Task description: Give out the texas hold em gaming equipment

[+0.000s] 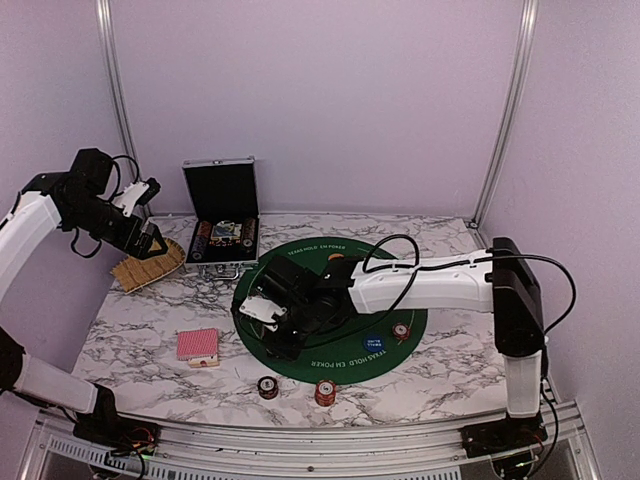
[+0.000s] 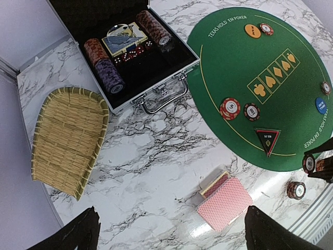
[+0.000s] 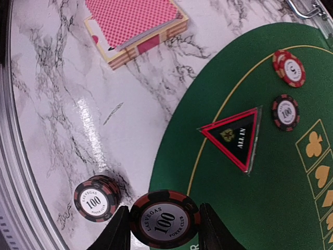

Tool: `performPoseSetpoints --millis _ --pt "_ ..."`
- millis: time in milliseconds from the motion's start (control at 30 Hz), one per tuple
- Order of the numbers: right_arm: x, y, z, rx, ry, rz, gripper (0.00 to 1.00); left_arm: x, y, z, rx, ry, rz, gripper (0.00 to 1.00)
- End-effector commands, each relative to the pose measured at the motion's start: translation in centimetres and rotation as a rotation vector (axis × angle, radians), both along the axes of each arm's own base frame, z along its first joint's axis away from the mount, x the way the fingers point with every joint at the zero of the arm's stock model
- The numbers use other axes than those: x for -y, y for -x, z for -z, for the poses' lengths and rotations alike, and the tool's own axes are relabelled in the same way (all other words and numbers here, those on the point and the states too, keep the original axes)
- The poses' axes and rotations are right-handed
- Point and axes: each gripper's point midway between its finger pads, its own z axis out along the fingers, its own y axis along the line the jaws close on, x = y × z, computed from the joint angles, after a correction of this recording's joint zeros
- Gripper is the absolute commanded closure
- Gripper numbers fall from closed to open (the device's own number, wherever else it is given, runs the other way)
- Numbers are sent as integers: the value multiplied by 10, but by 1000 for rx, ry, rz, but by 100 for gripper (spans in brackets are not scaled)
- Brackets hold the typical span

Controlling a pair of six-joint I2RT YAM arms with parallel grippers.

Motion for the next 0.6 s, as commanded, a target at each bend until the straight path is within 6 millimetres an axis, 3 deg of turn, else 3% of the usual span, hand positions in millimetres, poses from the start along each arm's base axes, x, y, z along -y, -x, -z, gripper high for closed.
performPoseSetpoints --millis 0,167,367,567 --pt "16 -48 -31 84 -48 152 93 0 5 -12 20 -5 9 1" --pt "55 -115 -29 128 -15 341 93 0 4 -10 17 -8 11 1" --pt "127 -210 -13 193 59 596 93 1 4 -9 10 -4 16 1" --pt "183 -276 10 198 87 769 93 2 4 -8 7 -1 16 1"
